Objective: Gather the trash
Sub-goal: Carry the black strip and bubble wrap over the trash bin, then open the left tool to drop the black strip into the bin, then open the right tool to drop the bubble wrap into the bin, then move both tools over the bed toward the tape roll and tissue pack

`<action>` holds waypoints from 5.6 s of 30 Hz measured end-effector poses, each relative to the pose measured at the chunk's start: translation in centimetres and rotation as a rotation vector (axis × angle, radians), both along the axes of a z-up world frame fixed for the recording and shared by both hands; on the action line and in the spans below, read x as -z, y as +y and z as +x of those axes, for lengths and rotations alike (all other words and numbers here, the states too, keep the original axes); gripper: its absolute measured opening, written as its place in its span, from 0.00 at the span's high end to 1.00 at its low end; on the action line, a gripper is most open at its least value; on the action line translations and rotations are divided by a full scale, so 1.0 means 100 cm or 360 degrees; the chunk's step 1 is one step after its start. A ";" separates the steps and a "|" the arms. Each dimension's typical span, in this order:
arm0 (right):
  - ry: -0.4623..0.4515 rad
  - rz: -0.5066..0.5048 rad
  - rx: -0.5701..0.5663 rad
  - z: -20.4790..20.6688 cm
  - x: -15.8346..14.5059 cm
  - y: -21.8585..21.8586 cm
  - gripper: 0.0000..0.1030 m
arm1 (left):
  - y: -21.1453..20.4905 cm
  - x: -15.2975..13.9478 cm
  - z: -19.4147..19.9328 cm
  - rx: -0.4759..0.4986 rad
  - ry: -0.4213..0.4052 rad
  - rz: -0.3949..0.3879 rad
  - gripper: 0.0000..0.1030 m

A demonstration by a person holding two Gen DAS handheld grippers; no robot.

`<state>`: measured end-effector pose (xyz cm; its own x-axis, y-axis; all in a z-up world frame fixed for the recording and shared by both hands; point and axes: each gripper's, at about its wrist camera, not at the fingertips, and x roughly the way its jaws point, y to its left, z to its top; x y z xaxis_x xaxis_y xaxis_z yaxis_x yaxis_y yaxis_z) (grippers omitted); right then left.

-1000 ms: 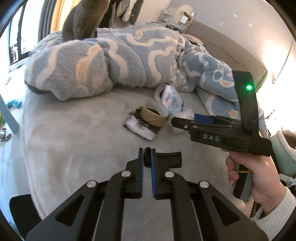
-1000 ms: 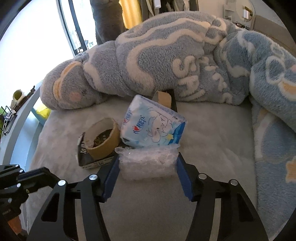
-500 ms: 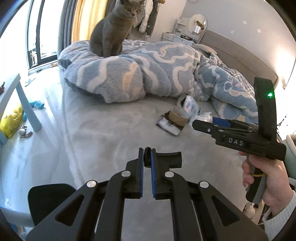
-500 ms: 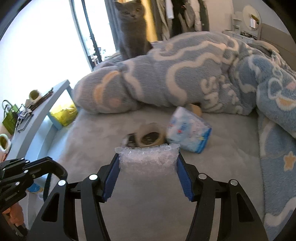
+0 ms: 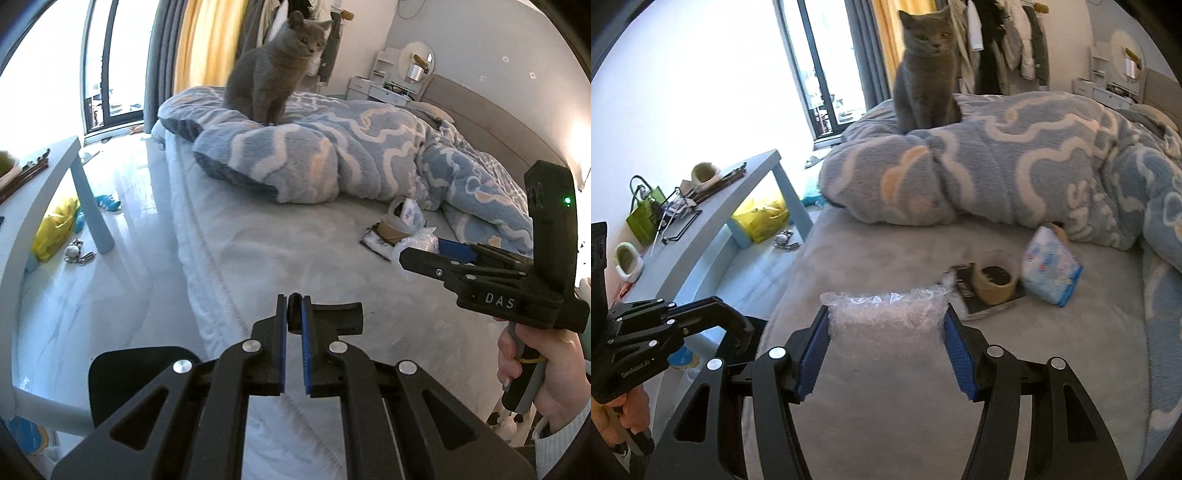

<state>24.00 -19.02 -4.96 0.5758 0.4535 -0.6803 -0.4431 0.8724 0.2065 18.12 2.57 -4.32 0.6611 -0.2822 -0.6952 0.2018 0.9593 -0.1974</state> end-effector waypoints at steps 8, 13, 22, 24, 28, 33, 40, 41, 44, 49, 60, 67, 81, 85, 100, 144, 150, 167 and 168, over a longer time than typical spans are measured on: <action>-0.0002 0.0050 -0.0085 -0.011 -0.006 0.035 0.42 | 0.040 0.005 -0.015 -0.0075 0.0025 0.0027 0.92; 0.0002 0.0073 -0.0182 -0.020 -0.009 0.067 0.42 | 0.067 0.016 -0.021 -0.0121 0.0094 0.0046 0.92; 0.0021 0.0066 -0.0330 -0.034 -0.007 0.129 0.42 | 0.114 0.040 -0.026 -0.0191 0.0222 0.0078 0.92; 0.0039 0.0059 -0.0353 -0.035 -0.003 0.141 0.42 | 0.123 0.047 -0.026 -0.0208 0.0260 0.0076 0.92; 0.0064 0.0029 -0.0407 -0.038 0.004 0.165 0.42 | 0.143 0.066 -0.028 -0.0247 0.0366 0.0081 0.92; 0.0084 0.0000 -0.0466 -0.042 0.011 0.189 0.42 | 0.162 0.087 -0.032 -0.0269 0.0494 0.0084 0.92; 0.0121 -0.0032 -0.0497 -0.042 0.023 0.215 0.42 | 0.175 0.112 -0.039 -0.0243 0.0675 0.0131 0.92; 0.0124 -0.0037 -0.0499 -0.042 0.024 0.218 0.42 | 0.176 0.115 -0.039 -0.0240 0.0692 0.0139 0.92; 0.0141 -0.0057 -0.0506 -0.041 0.030 0.227 0.42 | 0.182 0.123 -0.042 -0.0231 0.0739 0.0128 0.92; 0.0166 -0.0085 -0.0510 -0.040 0.039 0.241 0.42 | 0.188 0.134 -0.046 -0.0215 0.0811 0.0102 0.92; 0.0229 -0.0151 -0.0542 -0.040 0.060 0.263 0.42 | 0.199 0.124 -0.049 -0.0231 0.0742 0.0089 0.53; 0.0307 -0.0232 -0.0540 -0.037 0.084 0.273 0.42 | 0.216 0.093 -0.055 -0.0275 0.0555 0.0013 0.39; 0.0480 -0.0364 -0.0573 -0.039 0.133 0.289 0.41 | 0.225 0.036 -0.060 -0.0361 0.0252 -0.0058 0.31; 0.0488 -0.0408 -0.0611 -0.045 0.141 0.294 0.41 | 0.220 0.022 -0.061 -0.0352 0.0183 -0.0066 0.31; 0.0465 -0.0376 -0.0613 -0.047 0.132 0.283 0.27 | 0.213 -0.004 -0.065 -0.0388 0.0067 -0.0058 0.31; 0.0019 -0.0007 0.0053 0.020 0.013 0.002 0.25 | 0.012 -0.034 0.007 -0.0021 -0.0162 0.0020 0.24; 0.0015 -0.0009 0.0148 0.034 0.011 -0.024 0.23 | -0.007 -0.027 0.021 0.0031 -0.0145 -0.0002 0.24; 0.0045 -0.0019 0.0309 0.073 0.017 -0.068 0.16 | -0.042 -0.014 0.057 0.0147 -0.0128 -0.0040 0.19; 0.0050 -0.0011 0.0322 0.075 0.018 -0.071 0.16 | -0.045 -0.013 0.059 0.0158 -0.0123 -0.0041 0.19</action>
